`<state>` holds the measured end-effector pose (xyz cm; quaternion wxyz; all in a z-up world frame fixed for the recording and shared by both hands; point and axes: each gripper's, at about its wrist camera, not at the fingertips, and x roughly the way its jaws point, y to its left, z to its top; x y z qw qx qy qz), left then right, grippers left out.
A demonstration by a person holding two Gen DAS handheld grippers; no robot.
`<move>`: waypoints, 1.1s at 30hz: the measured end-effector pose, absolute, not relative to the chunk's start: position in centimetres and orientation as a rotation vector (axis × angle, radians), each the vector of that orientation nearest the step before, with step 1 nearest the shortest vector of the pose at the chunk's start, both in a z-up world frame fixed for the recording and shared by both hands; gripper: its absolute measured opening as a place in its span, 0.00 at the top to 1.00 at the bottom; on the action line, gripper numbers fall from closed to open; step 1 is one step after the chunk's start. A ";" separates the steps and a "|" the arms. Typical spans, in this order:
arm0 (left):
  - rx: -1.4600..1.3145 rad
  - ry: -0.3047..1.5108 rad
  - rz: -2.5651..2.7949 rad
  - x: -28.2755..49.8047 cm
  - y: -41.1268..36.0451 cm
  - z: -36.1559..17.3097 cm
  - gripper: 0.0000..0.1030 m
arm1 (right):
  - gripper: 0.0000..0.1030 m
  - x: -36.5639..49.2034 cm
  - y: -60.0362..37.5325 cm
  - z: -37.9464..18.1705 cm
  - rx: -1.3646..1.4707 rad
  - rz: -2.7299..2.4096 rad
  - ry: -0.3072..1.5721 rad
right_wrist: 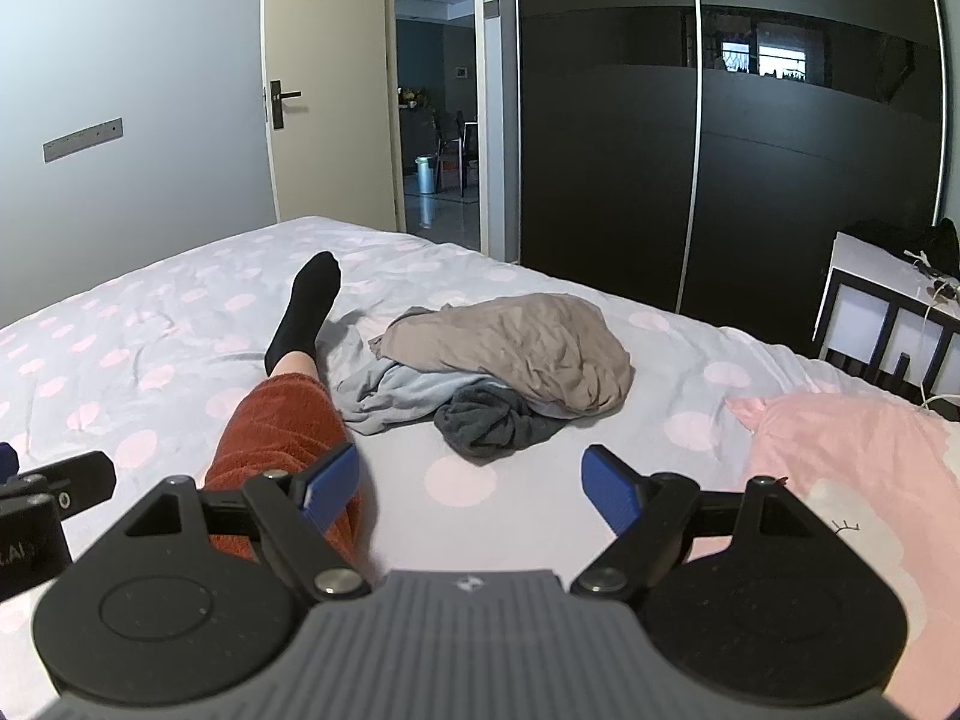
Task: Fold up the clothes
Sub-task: 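Move both grippers toward the crumpled beige shirt on the bed, then grasp the beige shirt with the right gripper and lift it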
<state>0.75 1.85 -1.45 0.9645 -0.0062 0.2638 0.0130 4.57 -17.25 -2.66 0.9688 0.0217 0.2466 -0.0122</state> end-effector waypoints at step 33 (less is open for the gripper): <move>-0.153 0.688 0.289 7.1 15.1 -5.7 0.19 | 0.19 27.6 -19.4 -8.1 0.052 0.000 0.546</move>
